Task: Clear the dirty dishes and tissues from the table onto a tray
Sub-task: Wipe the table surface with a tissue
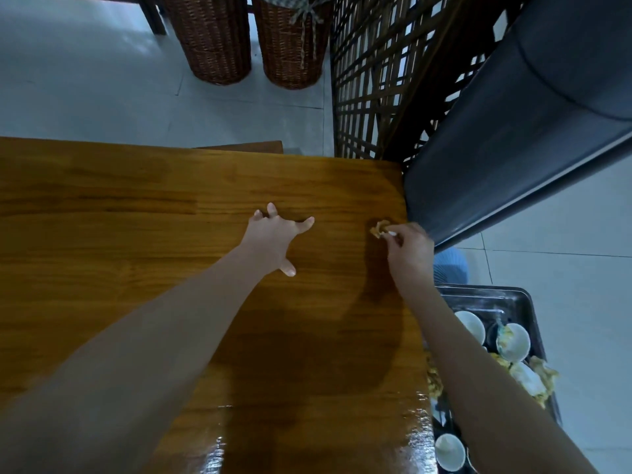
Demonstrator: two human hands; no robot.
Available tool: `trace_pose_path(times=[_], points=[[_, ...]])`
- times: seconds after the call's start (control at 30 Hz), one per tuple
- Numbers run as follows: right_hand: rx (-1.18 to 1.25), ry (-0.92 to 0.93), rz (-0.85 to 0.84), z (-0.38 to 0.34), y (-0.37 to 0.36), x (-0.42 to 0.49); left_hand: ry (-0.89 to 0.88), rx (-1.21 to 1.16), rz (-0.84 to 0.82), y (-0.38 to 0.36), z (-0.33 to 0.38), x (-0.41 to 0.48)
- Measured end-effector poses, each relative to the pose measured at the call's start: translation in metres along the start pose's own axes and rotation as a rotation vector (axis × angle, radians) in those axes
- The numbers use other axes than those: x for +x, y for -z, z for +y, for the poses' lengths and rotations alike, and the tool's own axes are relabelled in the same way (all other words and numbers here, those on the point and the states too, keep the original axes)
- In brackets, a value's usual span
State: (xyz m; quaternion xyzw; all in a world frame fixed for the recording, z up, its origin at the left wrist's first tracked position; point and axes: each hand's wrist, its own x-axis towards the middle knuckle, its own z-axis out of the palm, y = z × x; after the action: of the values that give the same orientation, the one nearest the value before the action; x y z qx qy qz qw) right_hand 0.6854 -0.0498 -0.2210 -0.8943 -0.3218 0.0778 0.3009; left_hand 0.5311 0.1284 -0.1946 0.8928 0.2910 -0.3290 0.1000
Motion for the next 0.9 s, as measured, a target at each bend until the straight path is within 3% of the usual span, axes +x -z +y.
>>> trace_pose_path(times=[0.13,0.43,0.6,0.73,0.9], points=[[0.017,-0.059,-0.002,-0.010,-0.001,-0.023,-0.013,-0.080,0.024,-0.008,-0.001,-0.016],[-0.044,0.129,-0.156,-0.022,-0.005,-0.109,-0.069,-0.298,0.161,-0.064,-0.013,-0.082],[-0.032,-0.105,-0.091,0.007,0.027,-0.115,-0.049,-0.319,0.165,-0.088,-0.016,-0.122],[-0.029,-0.172,-0.071,-0.003,0.026,-0.141,-0.072,-0.328,0.203,-0.103,-0.005,-0.152],[-0.058,0.013,-0.218,-0.029,0.007,-0.219,-0.083,-0.391,0.215,-0.133,0.013,-0.200]])
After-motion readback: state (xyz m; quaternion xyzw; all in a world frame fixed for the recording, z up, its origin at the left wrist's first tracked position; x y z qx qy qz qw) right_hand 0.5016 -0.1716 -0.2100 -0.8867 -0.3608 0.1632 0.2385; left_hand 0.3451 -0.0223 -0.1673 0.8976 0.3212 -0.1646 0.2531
